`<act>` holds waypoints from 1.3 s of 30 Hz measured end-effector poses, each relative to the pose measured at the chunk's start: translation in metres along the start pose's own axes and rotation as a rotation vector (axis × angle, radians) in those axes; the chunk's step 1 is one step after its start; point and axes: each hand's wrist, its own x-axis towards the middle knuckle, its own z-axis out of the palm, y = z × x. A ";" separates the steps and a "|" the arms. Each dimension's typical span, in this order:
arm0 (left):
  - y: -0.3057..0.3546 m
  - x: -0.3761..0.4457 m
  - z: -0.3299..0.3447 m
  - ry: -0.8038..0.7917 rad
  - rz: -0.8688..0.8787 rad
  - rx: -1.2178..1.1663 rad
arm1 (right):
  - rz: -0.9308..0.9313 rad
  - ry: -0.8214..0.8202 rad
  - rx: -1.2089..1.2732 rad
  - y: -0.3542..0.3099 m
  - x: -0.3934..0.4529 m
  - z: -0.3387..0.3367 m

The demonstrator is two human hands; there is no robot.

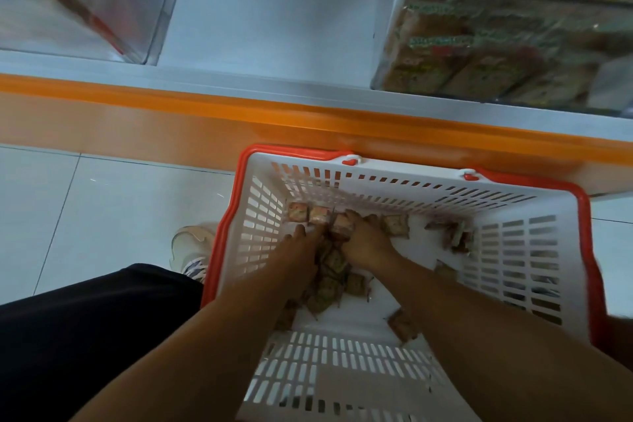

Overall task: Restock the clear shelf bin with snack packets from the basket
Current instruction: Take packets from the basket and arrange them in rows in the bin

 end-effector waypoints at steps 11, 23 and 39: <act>0.004 -0.012 0.013 0.055 0.061 0.128 | -0.150 -0.034 -0.437 0.015 0.010 -0.018; 0.005 -0.023 0.011 0.032 -0.014 0.193 | -0.245 -0.061 -0.261 0.009 0.002 -0.002; 0.005 -0.042 0.027 0.121 -0.079 -0.059 | -0.205 -0.106 -0.232 0.014 -0.031 0.055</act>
